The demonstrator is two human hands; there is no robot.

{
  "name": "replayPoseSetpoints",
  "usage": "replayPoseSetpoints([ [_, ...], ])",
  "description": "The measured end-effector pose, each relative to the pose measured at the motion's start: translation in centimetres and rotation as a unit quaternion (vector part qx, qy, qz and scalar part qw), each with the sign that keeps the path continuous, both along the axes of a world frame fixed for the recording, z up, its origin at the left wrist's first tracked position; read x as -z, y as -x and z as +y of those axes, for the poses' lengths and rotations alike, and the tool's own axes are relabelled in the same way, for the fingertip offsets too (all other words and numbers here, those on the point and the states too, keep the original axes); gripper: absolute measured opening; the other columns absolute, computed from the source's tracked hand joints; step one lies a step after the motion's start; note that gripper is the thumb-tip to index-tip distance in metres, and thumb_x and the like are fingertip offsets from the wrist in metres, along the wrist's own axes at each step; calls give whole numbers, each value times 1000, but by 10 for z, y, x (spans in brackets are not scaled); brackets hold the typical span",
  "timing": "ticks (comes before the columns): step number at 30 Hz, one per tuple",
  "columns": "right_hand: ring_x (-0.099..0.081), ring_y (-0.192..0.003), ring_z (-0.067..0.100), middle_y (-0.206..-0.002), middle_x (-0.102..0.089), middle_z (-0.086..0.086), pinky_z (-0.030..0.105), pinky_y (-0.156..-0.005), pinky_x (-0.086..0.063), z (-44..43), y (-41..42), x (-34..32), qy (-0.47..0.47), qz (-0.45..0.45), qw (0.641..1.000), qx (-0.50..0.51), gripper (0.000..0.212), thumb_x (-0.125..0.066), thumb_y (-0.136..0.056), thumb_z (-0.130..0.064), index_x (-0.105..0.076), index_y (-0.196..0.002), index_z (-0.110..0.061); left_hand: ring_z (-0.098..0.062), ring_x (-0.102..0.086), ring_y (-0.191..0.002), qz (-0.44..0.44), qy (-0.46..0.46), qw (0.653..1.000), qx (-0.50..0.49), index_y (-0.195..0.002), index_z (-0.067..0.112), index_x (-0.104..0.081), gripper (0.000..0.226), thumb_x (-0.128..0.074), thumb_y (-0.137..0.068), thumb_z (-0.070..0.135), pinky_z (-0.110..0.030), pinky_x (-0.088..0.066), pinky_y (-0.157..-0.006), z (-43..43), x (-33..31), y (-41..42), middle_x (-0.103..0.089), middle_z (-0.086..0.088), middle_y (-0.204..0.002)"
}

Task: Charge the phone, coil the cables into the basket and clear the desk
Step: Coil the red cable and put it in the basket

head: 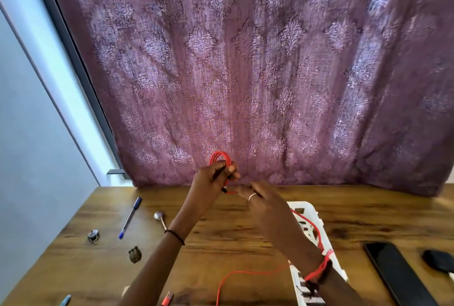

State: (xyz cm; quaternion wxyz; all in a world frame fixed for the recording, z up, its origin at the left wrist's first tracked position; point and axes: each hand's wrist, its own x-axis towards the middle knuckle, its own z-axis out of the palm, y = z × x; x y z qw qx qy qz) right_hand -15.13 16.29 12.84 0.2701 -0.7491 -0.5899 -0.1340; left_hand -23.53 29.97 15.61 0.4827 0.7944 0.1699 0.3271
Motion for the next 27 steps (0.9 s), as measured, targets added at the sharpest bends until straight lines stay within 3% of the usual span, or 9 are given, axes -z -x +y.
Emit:
replayPoseSetpoints([
  [2, -63, -79, 25, -87, -61, 7, 33, -67, -56, -1, -2, -6, -30, -11, 999, -14, 39, -42, -84, -9, -66, -114, -13, -4, -61, -63, 49, -96, 994, -15, -83, 4, -62, 17, -53, -94, 11, -31, -53, -66, 1, 3, 1, -67, -1, -69],
  [5, -59, -93, 24, -100, -59, 8, 39, -83, -51, -2, -7, -15, -49, 56, 996, -39, 34, -50, -87, -3, -66, -116, -13, 6, -45, -51, 59, -166, 984, 17, -77, 13, -53, 21, -48, -94, 1, -11, -39, -55, 1, 3, 4, -48, 13, -59],
  [8, -49, -91, 9, -95, -59, 10, 11, -87, -39, -1, -12, -25, -107, 122, 985, -63, 26, -51, -86, -3, -70, -104, -8, 3, -42, -54, 47, -103, 991, 67, -77, 22, -48, 29, -44, -96, 0, -10, -34, -56, -3, 1, 5, -43, 11, -63],
  [10, -47, -89, 5, -90, -59, 7, 3, -85, -31, -1, -13, -31, -127, 156, 977, -73, 23, -54, -87, -6, -71, -102, -10, 4, -44, -58, 42, -46, 994, 91, -80, 22, -51, 27, -42, -97, 4, -12, -38, -60, -4, 1, 5, -48, 7, -66],
  [19, -59, -89, 12, -89, -64, 1, 15, -82, -43, 1, -24, -37, -163, 257, 946, -111, 17, -61, -86, -4, -72, -97, -11, -5, -49, -57, 50, 50, 988, 141, -78, 12, -53, 30, -32, -100, 16, -15, -41, -60, -13, 0, 13, -52, 2, -63],
  [27, -62, -87, -4, -89, -70, -10, 9, -80, -43, 7, -27, -30, -188, 384, 897, -115, 18, -59, -89, -7, -70, -93, -21, -10, -37, -57, 23, 87, 983, 158, -80, 8, -51, 34, -29, -100, 25, -20, -34, -54, -24, -5, 13, -37, -10, -69],
])
